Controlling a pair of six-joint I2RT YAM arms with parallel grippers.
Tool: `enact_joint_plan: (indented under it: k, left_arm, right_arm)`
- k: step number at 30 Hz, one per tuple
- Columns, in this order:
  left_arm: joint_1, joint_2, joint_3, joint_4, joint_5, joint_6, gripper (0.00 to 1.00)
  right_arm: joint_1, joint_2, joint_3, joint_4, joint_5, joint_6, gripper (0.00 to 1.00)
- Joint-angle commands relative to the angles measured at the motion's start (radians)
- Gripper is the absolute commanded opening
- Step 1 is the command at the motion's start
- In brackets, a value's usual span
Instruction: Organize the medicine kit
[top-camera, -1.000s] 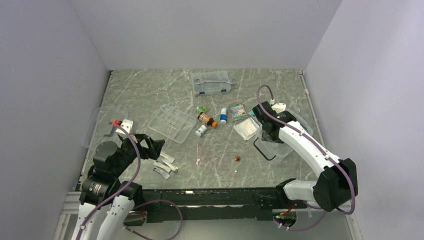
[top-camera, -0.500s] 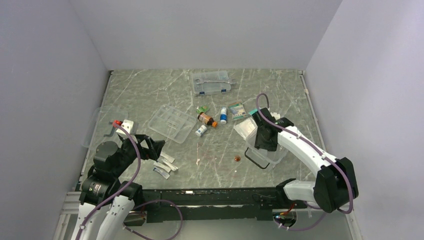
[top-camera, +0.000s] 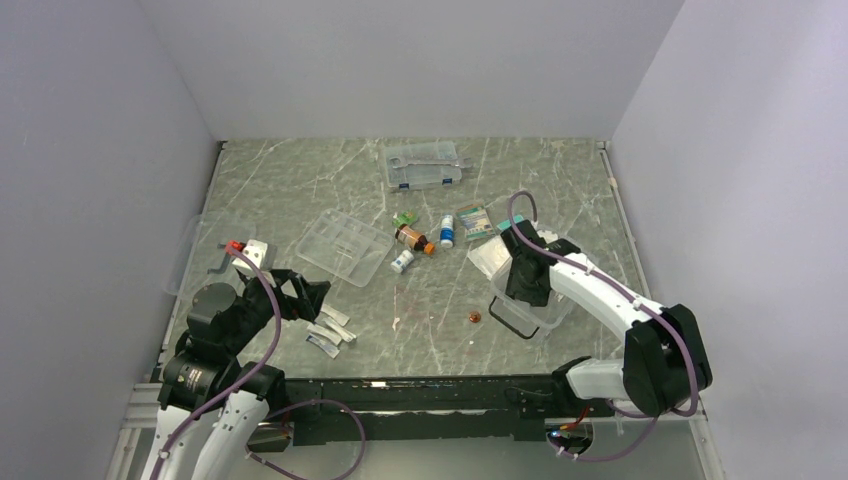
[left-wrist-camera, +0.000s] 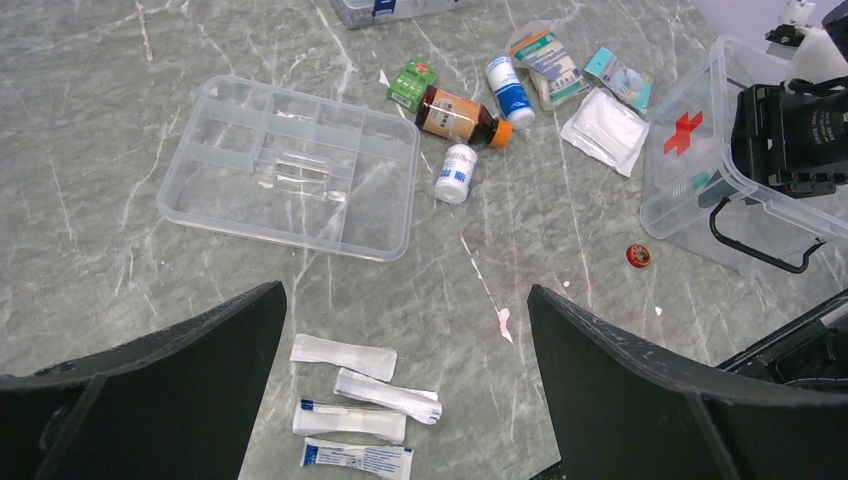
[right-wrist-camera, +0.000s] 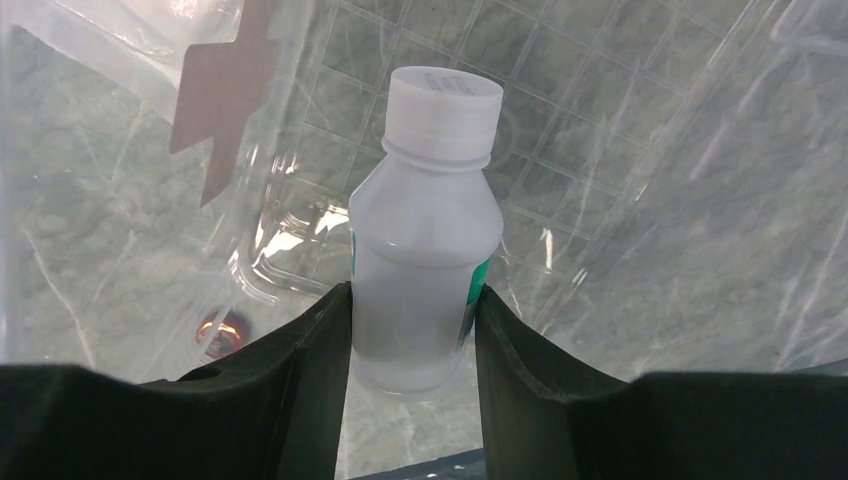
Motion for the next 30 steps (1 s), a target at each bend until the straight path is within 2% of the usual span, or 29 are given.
enact_joint_plan:
  k: [1, 9, 11, 15, 23, 28, 30]
  left_arm:
    - [-0.011, -0.007, 0.027, 0.020, -0.010, -0.008, 0.99]
    - [-0.017, -0.010, 0.027, 0.018, -0.013, -0.008, 0.99]
    - [-0.017, -0.010, 0.027, 0.018, -0.013, -0.008, 0.99]
    - [-0.017, -0.009, 0.027, 0.020, -0.011, -0.008, 0.99]
    - [-0.017, -0.008, 0.025, 0.020, -0.010, -0.009, 0.99]
    - [-0.017, -0.005, 0.027, 0.020, -0.011, -0.008, 0.99]
    - [-0.017, -0.003, 0.027, 0.019, -0.011, -0.008, 0.99]
  right_arm:
    - [-0.002, -0.011, -0.013, 0.098, 0.008, 0.093, 0.00]
    - [-0.005, -0.028, -0.071, 0.158, -0.003, 0.192, 0.00]
    - [-0.007, -0.031, -0.085, 0.169, -0.005, 0.210, 0.04]
    - [-0.006, -0.065, -0.113, 0.198, -0.011, 0.236, 0.15]
    - [-0.005, -0.160, -0.077, 0.132, 0.028, 0.246, 0.53]
    - [-0.006, -0.228, -0.024, 0.061, 0.075, 0.240, 0.65]
    - [-0.007, -0.232, -0.008, 0.040, 0.078, 0.241, 0.66]
